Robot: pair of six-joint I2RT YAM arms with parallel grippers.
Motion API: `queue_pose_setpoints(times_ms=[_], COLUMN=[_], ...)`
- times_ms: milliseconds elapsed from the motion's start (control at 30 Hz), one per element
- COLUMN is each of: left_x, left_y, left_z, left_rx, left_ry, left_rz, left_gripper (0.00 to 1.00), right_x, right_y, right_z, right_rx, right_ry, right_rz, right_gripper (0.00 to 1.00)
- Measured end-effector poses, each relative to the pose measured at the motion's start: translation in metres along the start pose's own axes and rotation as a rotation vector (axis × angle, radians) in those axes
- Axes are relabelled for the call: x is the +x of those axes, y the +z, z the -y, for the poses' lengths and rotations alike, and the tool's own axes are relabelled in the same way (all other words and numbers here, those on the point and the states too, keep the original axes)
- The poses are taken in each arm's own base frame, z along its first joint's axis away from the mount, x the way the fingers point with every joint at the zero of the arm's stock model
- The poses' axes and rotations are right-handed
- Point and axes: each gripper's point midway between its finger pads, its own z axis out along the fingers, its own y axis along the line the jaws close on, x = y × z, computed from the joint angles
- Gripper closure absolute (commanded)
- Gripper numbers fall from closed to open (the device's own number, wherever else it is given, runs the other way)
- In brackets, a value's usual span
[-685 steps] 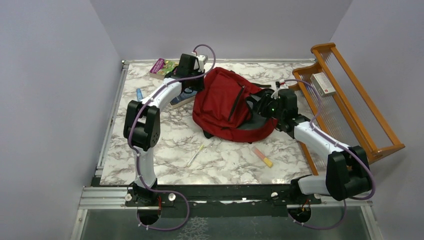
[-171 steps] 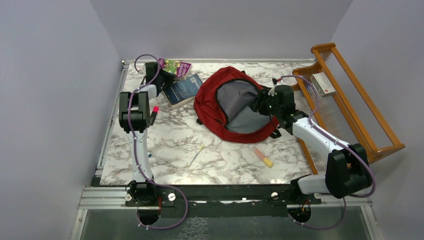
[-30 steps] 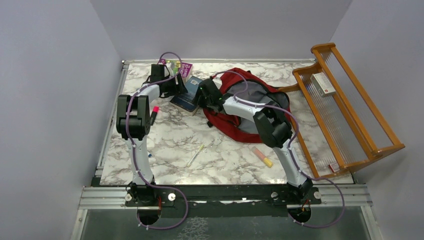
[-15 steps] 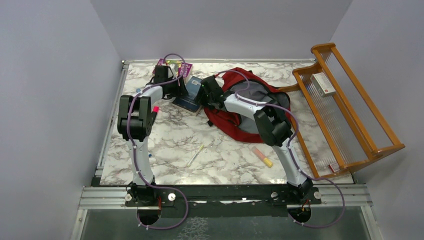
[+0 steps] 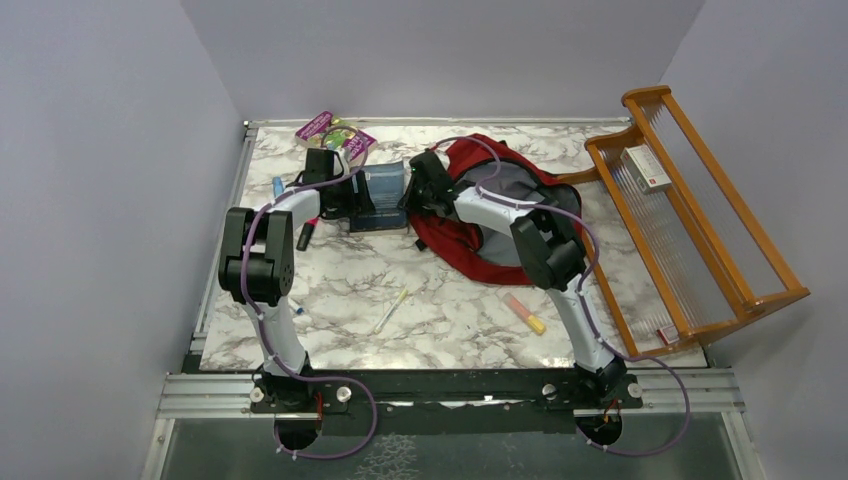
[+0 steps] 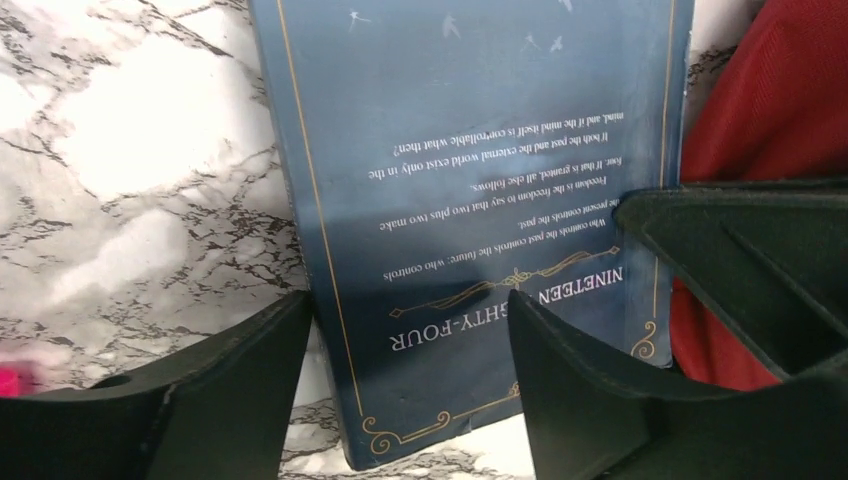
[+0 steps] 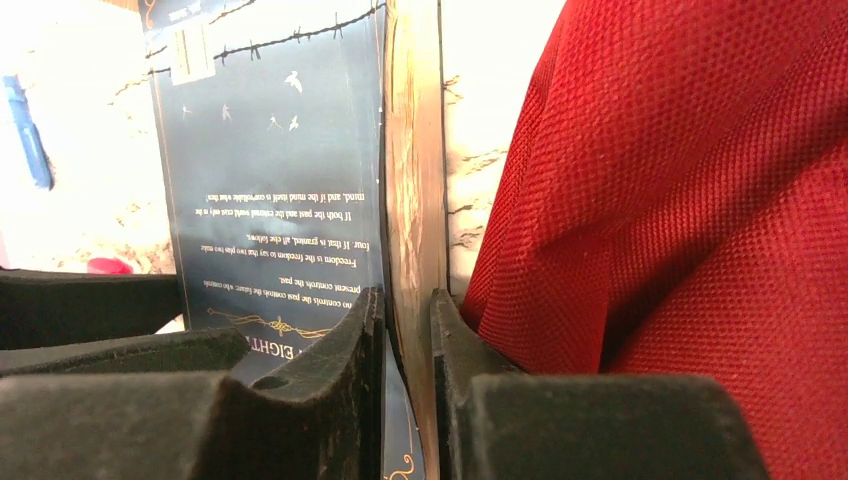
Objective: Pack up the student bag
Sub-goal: Pick up the book from the center of the board.
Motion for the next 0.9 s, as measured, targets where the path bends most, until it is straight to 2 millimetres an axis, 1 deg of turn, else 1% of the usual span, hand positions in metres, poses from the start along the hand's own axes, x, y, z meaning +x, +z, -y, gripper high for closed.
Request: queue_pose_setpoints(times_ms=[67, 100, 267, 367, 500, 633, 800, 900], left_x=[0.001, 0.001, 0.0, 0.001, 0.003, 0.002, 0.004, 0.01], left_y=[-0.002, -0.002, -0.003, -0.006, -0.011, -0.014, -0.015, -0.015], left_z=[0.001, 0.002, 0.003, 0.002, -0.003, -0.005, 0.003, 0.017], left_rx=[0.001, 0.003, 0.008, 0.008, 0.01, 0.041, 0.141, 0.237], left_ry=[-0.012, -0.018, -0.046, -0.071, -0.129, -0.194, -0.265, -0.299], left_rz=[-0.004, -0.006, -0.003, 0.005, 0.021, 0.046, 0.08, 0.09], left_gripper=[0.19, 0.17, 0.09, 0.06, 0.05, 0.05, 0.07, 0.08], right_x=[-0.002, -0.003, -0.003, -0.004, -0.005, -0.006, -0.006, -0.006], right_y=[0.0, 0.001, 0.001, 0.001, 0.001, 0.001, 0.0, 0.0], right_z=[0.002, 0.003, 0.007, 0.008, 0.012, 0.014, 0.015, 0.016], right_rx=[-0.02, -0.03, -0.097, -0.14, -0.189, -0.215, -0.233, -0.237], right_ry=[0.002, 0.004, 0.025, 0.04, 0.062, 0.076, 0.088, 0.09], right_rz=[-0.005, -0.007, -0.037, -0.061, -0.085, -0.097, -0.103, -0.106], right_gripper=[0.97, 0.99, 0.99, 0.99, 0.99, 0.99, 0.99, 0.99])
